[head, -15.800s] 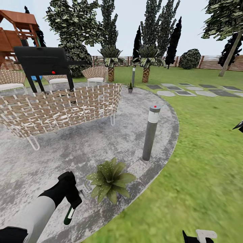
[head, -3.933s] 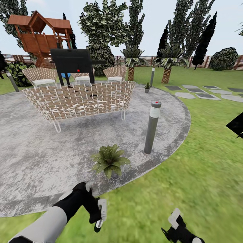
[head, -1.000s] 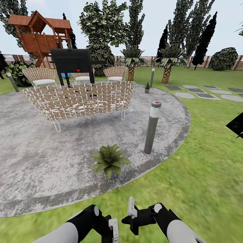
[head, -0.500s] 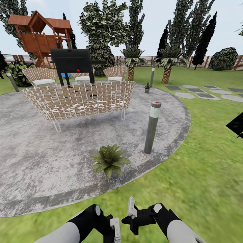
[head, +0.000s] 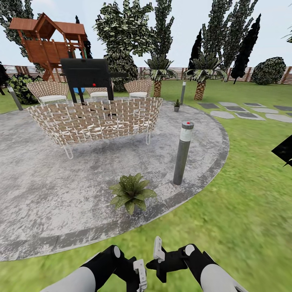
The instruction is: Pick up the pesticide atomizer in the garden and spray insectifuge to fully cover both potted plants in the garden.
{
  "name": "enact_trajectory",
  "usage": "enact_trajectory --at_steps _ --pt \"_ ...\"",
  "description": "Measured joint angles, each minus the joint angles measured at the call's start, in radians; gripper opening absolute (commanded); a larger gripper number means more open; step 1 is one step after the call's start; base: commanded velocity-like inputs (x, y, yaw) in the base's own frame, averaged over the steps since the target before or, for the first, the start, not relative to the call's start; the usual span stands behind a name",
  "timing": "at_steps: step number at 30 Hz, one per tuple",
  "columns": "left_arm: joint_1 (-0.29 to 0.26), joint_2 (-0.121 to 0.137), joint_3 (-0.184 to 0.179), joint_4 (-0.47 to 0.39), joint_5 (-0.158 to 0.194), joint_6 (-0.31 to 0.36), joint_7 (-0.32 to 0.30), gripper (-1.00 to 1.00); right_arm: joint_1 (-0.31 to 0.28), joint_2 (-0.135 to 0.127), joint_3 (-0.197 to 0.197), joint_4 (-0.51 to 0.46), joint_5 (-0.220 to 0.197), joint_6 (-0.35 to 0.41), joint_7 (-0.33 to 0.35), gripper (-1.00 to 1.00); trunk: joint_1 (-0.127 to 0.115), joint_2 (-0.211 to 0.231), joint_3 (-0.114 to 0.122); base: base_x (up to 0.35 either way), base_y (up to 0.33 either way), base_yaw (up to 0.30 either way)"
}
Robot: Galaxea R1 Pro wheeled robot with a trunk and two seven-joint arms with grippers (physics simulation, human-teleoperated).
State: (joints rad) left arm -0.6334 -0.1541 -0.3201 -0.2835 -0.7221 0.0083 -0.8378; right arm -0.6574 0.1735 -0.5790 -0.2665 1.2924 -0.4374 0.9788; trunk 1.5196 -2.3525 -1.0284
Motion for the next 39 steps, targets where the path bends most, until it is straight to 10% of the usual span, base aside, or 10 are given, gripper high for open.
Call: enact_trajectory --at_steps 39 --pt "0.0 0.016 -0.004 0.002 0.037 -0.025 -0.002 -1.0 0.0 0.0 -0.001 0.002 0.0 0.0 0.0 -1.0 0.0 0.0 0.0 0.0 0.0 0.0"
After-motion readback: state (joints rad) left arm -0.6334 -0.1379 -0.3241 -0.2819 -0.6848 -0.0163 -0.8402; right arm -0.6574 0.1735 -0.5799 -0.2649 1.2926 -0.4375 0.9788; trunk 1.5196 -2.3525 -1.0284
